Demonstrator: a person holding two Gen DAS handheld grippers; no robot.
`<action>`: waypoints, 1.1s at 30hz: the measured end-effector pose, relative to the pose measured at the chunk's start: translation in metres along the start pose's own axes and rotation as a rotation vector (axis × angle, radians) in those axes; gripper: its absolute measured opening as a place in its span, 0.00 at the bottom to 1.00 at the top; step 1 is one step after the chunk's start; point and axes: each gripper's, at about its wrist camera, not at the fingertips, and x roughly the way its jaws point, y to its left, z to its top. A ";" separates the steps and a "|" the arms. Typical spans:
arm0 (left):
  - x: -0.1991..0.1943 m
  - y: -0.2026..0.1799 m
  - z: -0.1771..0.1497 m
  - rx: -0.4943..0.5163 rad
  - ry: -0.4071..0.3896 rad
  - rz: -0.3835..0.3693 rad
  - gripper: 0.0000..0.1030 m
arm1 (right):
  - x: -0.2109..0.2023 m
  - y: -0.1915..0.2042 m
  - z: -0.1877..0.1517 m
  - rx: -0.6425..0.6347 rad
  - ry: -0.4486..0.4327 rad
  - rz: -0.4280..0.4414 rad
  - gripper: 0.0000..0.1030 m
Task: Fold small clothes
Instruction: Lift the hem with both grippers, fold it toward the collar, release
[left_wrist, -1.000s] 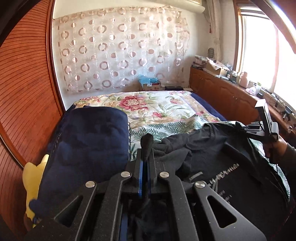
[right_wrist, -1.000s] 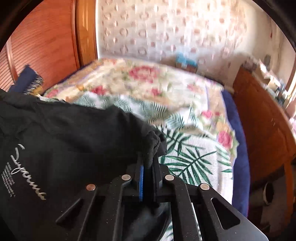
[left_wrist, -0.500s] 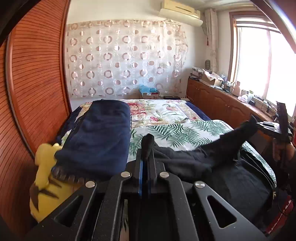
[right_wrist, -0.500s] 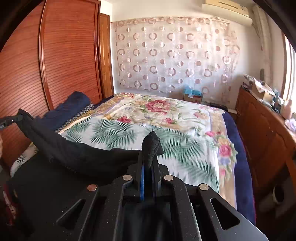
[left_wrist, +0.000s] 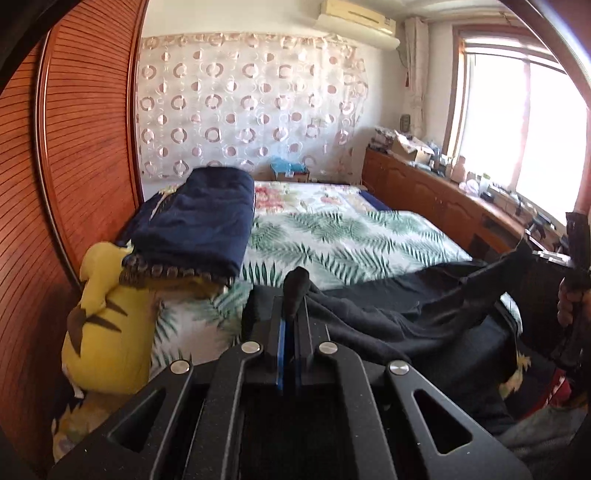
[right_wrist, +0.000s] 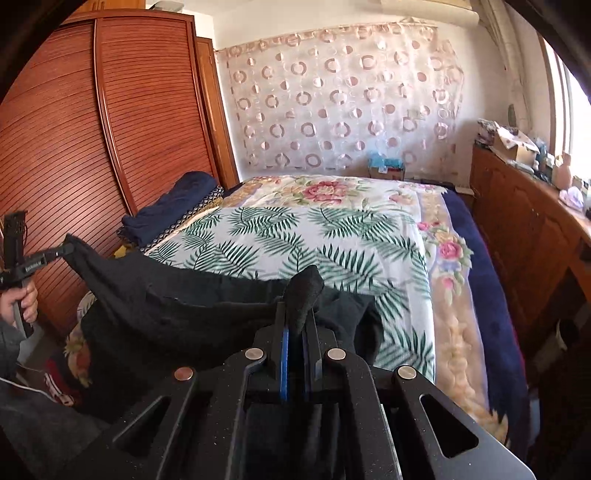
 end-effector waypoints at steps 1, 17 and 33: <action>-0.002 -0.001 -0.006 -0.003 0.010 -0.003 0.04 | -0.006 0.001 -0.003 0.002 0.006 -0.004 0.05; 0.005 0.008 -0.052 -0.057 0.101 0.007 0.04 | 0.010 0.016 -0.014 -0.063 0.151 -0.054 0.05; 0.028 0.013 0.003 0.027 0.057 0.044 0.69 | -0.003 -0.002 0.020 -0.082 0.078 -0.139 0.43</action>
